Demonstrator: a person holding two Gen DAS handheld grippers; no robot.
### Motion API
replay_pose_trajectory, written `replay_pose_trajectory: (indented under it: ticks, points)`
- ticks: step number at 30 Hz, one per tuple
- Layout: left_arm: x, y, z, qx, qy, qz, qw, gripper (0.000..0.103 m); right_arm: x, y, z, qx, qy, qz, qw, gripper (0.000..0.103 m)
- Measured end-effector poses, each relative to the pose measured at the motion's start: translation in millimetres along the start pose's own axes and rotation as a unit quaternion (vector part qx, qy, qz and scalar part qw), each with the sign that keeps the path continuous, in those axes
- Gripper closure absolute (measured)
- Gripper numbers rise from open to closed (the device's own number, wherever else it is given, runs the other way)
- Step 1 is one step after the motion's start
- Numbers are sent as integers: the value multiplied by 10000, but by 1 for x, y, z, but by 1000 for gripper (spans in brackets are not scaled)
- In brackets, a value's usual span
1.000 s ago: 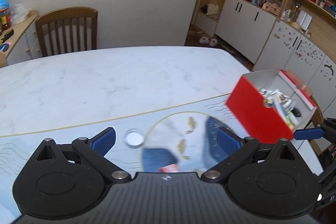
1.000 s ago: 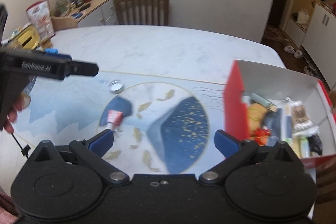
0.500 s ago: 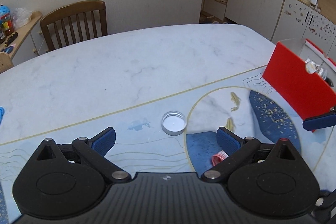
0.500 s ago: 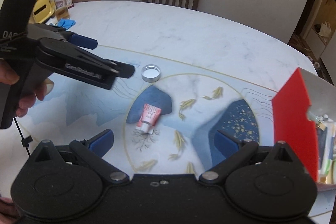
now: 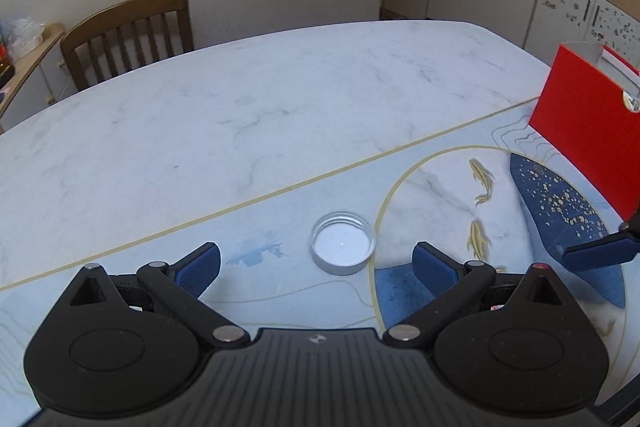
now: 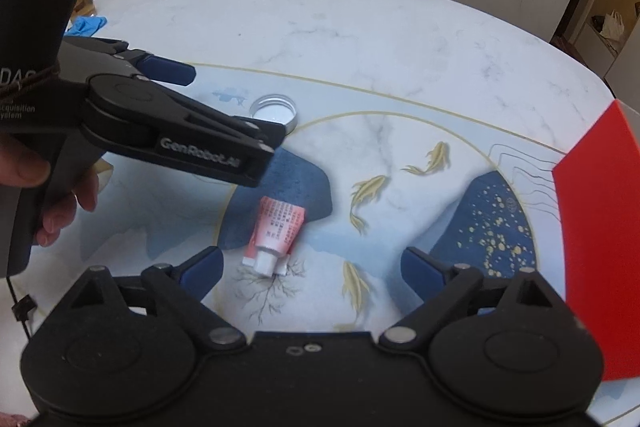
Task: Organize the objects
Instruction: 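Grasp the round metal lid with the left tool while the right tool grasps the pink tube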
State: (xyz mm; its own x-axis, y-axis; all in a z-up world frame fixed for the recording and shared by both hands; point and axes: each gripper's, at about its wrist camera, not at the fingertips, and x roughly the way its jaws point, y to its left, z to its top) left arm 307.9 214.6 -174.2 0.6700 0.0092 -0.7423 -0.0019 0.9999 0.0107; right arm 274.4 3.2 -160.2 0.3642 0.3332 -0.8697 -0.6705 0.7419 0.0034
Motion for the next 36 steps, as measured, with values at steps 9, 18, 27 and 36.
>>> replay_pose_trajectory:
  ticks: [9, 18, 27, 36]
  points:
    - [13, -1, -4, 105, -157, 51, 9998, 1, 22, 10, 6, -35, 130, 74, 9999, 20]
    - [19, -3, -3, 141, -189, -49, 9997, 43, 29, 15, 11, -45, 145, 152, 9998, 30]
    - [18, -6, -3, 126, -212, -116, 9996, 64, 26, 18, 15, -27, 41, 160, 9999, 57]
    - [16, -9, 0, 100, -74, -45, 9999, 65, 19, 13, 14, 54, 17, 170, 9998, 77]
